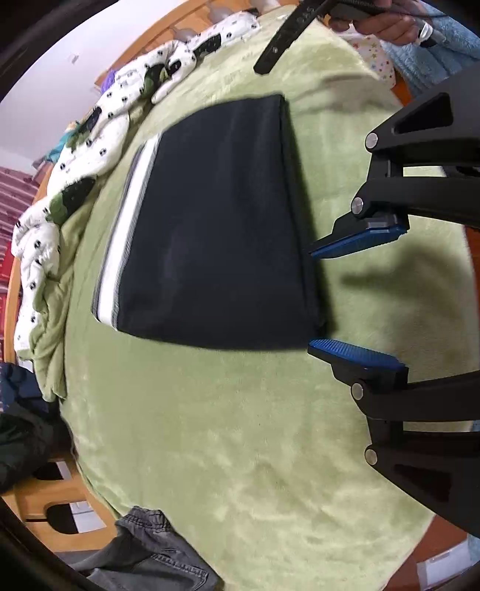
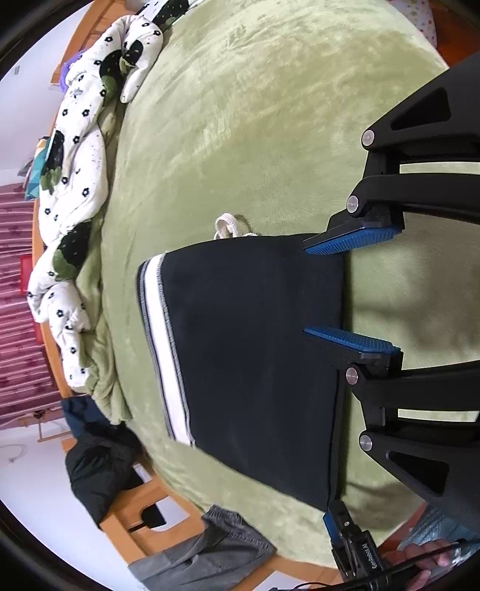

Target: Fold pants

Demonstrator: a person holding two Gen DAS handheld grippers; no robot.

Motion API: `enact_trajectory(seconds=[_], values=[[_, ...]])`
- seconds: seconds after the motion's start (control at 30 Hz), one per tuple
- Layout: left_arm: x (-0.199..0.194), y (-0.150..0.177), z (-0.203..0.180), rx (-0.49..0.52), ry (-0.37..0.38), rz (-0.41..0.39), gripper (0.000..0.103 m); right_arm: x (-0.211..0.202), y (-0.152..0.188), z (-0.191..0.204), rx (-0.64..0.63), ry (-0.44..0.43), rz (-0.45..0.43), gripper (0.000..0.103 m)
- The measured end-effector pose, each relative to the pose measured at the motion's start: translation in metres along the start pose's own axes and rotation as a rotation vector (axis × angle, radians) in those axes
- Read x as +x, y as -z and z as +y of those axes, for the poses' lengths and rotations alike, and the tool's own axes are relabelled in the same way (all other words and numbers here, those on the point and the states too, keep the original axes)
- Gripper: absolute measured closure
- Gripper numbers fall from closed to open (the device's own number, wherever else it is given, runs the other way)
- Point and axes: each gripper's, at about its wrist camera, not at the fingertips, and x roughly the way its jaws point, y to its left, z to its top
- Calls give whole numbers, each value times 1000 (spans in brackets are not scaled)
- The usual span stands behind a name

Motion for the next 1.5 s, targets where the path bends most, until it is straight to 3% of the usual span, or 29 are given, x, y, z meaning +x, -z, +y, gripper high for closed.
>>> enact_trajectory(seconds=[0.17,0.27,0.37,0.6,0.8,1.5], values=[[-43,9,-14,34,-22,-85,52,-31,10,13,-32,15,-31,61],[-66,18,-18,48,-50,-140,44,-49,21,13,-13,-4,-48,38],[-85,27,-17,44,-80,-183,41,-66,33,12,-1,-13,-61,24],[-110,38,-12,29,-89,-230,30,-88,51,13,-17,41,-94,13],[-109,45,-14,19,-104,-224,28,-95,60,12,-42,73,-100,12],[-106,49,-15,17,-109,-219,25,-95,62,19,-62,53,-90,12]])
